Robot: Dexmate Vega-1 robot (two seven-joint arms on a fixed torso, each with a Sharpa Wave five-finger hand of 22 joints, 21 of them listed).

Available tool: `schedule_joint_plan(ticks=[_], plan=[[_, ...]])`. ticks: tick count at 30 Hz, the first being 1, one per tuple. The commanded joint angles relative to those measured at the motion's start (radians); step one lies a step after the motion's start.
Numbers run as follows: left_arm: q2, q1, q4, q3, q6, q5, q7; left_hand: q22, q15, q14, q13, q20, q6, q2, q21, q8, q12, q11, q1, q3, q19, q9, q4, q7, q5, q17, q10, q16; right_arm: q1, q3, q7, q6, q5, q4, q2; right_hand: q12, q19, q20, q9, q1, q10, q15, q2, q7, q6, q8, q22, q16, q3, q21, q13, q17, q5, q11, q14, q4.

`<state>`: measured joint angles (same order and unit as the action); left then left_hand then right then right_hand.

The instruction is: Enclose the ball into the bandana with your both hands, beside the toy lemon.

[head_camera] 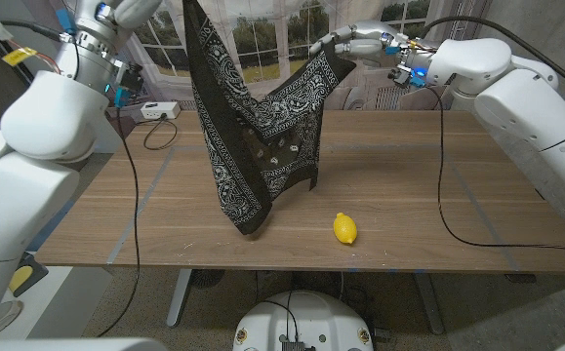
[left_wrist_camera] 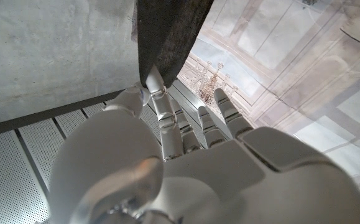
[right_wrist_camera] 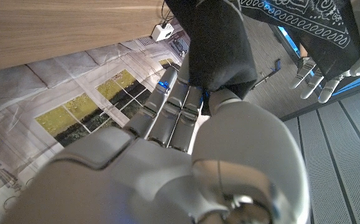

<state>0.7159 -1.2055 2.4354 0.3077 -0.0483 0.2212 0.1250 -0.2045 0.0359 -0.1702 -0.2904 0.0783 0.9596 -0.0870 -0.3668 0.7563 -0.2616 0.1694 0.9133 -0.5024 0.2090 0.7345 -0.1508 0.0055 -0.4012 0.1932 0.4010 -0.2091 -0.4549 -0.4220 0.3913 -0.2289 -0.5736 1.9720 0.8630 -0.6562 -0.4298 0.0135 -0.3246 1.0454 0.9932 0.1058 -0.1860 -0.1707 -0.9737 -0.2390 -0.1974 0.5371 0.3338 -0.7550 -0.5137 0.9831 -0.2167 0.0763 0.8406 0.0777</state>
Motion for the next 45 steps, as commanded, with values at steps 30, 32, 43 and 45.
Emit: schedule_joint_plan(ticks=[30, 32, 43, 45], plan=[[0.244, 0.33, -0.049, -0.788, -1.146, -1.111, 0.238, -0.001, 0.036, -0.032, -0.009, 0.013, 0.052, 0.032, -0.015, -0.006, 0.005, 0.0, -0.018, -0.035, 0.018, -0.036, 0.004, -0.068, -0.073, 0.005, 0.037, -0.009, 0.313, -0.303, 0.282, -0.138, 0.04, -0.536, -0.324, 0.089, 0.011, -0.024, 0.036, -0.004, -0.088, 0.075, -0.013, 0.081, -0.035, 0.039, -0.002, 0.035, -0.001, -0.042, 0.068, -0.007, 0.021, -0.035, -0.05, -0.015], [0.239, 0.403, -0.105, -0.899, -1.214, -1.239, 0.199, -0.001, 0.038, -0.037, -0.009, 0.013, 0.058, 0.035, -0.016, -0.007, 0.005, 0.003, -0.021, -0.036, 0.019, -0.044, 0.004, -0.074, -0.077, 0.005, 0.04, -0.01, 0.317, -0.303, 0.286, -0.149, 0.037, -0.542, -0.326, 0.095, 0.014, -0.024, 0.039, -0.003, -0.092, 0.074, -0.015, 0.08, -0.032, 0.041, -0.002, 0.034, 0.001, -0.043, 0.071, -0.01, 0.021, -0.031, -0.055, -0.017], [-0.066, 0.449, -0.437, -0.889, -1.091, -2.276, -0.583, 0.001, 0.041, -0.055, 0.0, 0.013, 0.016, 0.074, -0.022, -0.066, 0.02, 0.0, -0.037, -0.038, 0.028, -0.115, -0.006, -0.119, -0.06, -0.005, 0.029, -0.001, 0.355, -0.285, 0.379, -0.099, -0.004, -0.654, -0.366, 0.26, 0.099, -0.099, 0.11, -0.206, -0.325, -0.025, 0.112, 0.109, 0.303, 0.07, 0.007, -0.092, -0.105, -0.04, 0.144, -0.166, 0.025, -0.086, -0.192, -0.093], [-0.161, 0.42, -0.454, -0.822, -1.018, -2.344, -0.597, 0.004, 0.008, -0.012, 0.026, 0.042, -0.169, 0.098, -0.007, -0.244, 0.052, -0.026, -0.076, -0.005, -0.003, -0.233, 0.004, -0.077, 0.051, -0.007, -0.059, 0.017, 0.343, -0.268, 0.338, -0.106, -0.009, -0.638, -0.365, 0.296, 0.135, -0.112, 0.12, -0.292, -0.387, -0.051, 0.163, 0.119, 0.395, 0.07, 0.009, -0.119, -0.167, -0.022, 0.155, -0.196, 0.012, -0.1, -0.238, -0.118]])
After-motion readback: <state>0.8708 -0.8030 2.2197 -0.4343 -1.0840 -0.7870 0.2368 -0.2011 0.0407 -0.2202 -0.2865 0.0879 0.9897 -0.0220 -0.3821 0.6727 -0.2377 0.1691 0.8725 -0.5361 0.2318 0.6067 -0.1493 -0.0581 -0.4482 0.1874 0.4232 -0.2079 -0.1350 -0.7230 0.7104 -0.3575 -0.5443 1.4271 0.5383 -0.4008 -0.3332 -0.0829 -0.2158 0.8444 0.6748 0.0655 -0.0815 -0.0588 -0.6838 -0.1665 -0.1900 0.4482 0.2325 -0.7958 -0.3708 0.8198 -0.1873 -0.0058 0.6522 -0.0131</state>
